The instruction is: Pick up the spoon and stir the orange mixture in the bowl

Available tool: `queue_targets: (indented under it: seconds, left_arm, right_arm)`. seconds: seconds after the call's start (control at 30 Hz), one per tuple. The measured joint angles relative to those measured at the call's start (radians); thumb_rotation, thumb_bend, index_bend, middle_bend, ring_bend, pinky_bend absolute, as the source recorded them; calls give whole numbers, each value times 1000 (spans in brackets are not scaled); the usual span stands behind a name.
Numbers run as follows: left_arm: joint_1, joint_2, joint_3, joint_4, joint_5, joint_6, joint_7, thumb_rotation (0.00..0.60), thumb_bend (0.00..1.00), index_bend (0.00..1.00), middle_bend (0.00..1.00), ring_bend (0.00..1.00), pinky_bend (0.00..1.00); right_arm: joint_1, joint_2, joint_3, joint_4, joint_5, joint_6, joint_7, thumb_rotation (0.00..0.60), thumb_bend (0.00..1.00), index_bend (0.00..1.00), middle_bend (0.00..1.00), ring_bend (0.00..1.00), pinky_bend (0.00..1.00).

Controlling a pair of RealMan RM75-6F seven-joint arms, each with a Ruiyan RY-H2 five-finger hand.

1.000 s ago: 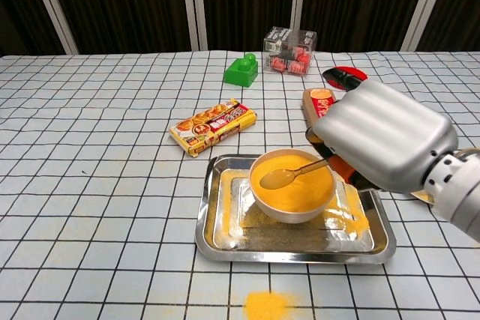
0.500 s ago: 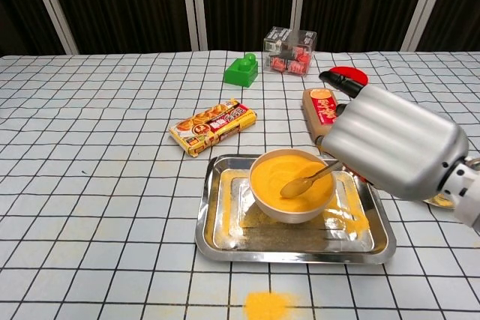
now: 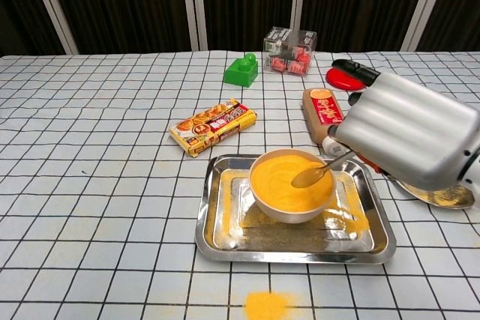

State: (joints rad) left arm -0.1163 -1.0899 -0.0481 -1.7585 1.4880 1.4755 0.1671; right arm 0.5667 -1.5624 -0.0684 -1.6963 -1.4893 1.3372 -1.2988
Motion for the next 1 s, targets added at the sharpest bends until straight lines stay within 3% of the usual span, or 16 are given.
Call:
queue_targets:
  seconds: [0.67,1.0]
  left_arm:
    - [-1,-2,1,1,1,-2,-1,600,0,0,0,0,0]
    - [0,-1,-1,1,-1,-1,-4,600,0,0,0,0,0]
  right_arm:
    - [-48,11,-17,-6,-12,-31,-9,600,832,950,797,472,0]
    - [-39,-41,32,53,16,-64,-2,600,832,950,797,472,0]
